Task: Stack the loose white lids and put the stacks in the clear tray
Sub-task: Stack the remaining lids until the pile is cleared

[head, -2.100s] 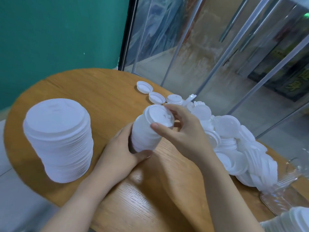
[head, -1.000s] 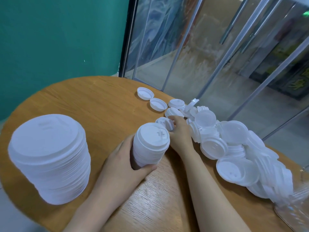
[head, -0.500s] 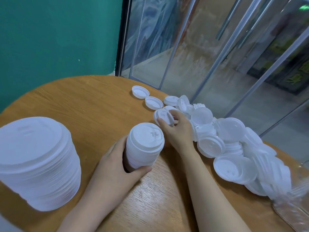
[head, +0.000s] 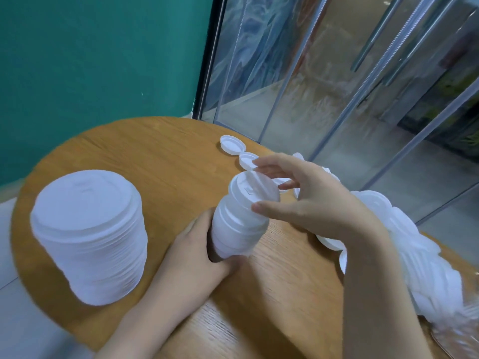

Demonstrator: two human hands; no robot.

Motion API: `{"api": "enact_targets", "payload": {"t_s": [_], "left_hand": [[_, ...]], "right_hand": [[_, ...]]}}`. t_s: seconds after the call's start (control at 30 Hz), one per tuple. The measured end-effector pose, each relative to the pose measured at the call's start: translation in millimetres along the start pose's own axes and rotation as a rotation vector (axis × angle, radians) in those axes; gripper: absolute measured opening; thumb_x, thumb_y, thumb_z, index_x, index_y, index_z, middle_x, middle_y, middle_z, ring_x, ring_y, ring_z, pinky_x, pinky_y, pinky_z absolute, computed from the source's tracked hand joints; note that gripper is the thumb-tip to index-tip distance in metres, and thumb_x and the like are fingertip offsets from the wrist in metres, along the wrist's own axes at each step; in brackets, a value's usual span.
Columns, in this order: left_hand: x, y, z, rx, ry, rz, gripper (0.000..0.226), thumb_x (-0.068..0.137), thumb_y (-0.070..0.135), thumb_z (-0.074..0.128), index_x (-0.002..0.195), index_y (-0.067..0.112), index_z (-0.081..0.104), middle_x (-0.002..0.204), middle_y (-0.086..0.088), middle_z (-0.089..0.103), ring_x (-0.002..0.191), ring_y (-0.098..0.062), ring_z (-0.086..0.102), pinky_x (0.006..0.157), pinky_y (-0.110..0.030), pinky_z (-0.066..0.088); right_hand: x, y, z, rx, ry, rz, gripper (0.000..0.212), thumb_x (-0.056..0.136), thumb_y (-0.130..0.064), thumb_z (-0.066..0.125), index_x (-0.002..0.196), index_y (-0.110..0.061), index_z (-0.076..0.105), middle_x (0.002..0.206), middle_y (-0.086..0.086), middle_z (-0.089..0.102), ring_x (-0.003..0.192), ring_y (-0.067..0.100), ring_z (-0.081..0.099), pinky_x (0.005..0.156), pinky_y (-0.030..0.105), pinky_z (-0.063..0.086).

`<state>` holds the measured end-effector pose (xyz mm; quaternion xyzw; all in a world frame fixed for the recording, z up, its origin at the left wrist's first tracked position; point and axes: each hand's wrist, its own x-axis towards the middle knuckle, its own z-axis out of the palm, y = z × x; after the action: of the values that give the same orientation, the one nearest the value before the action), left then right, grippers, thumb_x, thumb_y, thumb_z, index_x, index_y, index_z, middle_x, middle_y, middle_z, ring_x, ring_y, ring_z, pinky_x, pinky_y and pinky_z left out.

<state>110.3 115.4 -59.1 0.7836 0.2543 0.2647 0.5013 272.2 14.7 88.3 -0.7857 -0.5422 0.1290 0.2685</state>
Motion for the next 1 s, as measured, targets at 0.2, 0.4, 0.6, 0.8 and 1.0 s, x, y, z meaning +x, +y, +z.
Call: {"api": "enact_targets", "payload": {"t_s": [0.2, 0.4, 0.6, 0.8, 1.0], "left_hand": [[1, -3, 2, 0.002, 0.017, 0.006, 0.073, 0.069, 0.038, 0.091, 0.127, 0.056, 0.051, 0.114, 0.034, 0.06, 0.108, 0.013, 0.055, 0.078, -0.007, 0.042], [1, -3, 2, -0.004, 0.014, -0.004, 0.074, 0.068, 0.042, 0.092, 0.127, 0.056, 0.05, 0.115, 0.033, 0.06, 0.109, 0.012, 0.055, 0.083, -0.015, 0.044], [1, -4, 1, -0.002, 0.016, 0.012, 0.069, 0.069, 0.039, 0.091, 0.123, 0.059, 0.05, 0.114, 0.036, 0.06, 0.108, 0.013, 0.056, 0.081, -0.012, 0.044], [2, -3, 2, 0.009, 0.02, 0.043, 0.071, 0.067, 0.041, 0.091, 0.123, 0.057, 0.051, 0.117, 0.039, 0.058, 0.111, 0.014, 0.055, 0.084, -0.009, 0.042], [7, -6, 3, 0.011, 0.038, 0.04, 0.079, 0.063, 0.046, 0.093, 0.126, 0.059, 0.049, 0.122, 0.043, 0.054, 0.119, 0.015, 0.049, 0.09, -0.005, 0.038]], "right_hand": [[-1, -1, -1, -0.068, -0.095, 0.026, 0.06, 0.077, -0.038, 0.087, 0.131, -0.04, 0.061, 0.123, -0.029, 0.063, 0.119, -0.017, 0.053, 0.095, 0.008, 0.044], [2, -1, 10, -0.085, -0.123, 0.029, 0.062, 0.076, -0.04, 0.089, 0.131, -0.039, 0.061, 0.124, -0.028, 0.063, 0.121, -0.015, 0.052, 0.101, 0.015, 0.044], [3, 1, 11, -0.054, -0.128, 0.023, 0.062, 0.074, -0.042, 0.09, 0.129, -0.039, 0.062, 0.122, -0.027, 0.063, 0.12, -0.011, 0.055, 0.101, 0.019, 0.046], [10, 25, -6, 0.139, -0.033, 0.065, 0.057, 0.069, -0.053, 0.082, 0.121, -0.036, 0.067, 0.121, -0.019, 0.069, 0.117, -0.001, 0.063, 0.098, 0.024, 0.05], [79, 89, 18, -0.121, 0.174, 0.18, 0.025, 0.093, -0.029, 0.074, 0.118, -0.023, 0.072, 0.115, -0.013, 0.069, 0.102, -0.006, 0.057, 0.087, 0.012, 0.042]]}}
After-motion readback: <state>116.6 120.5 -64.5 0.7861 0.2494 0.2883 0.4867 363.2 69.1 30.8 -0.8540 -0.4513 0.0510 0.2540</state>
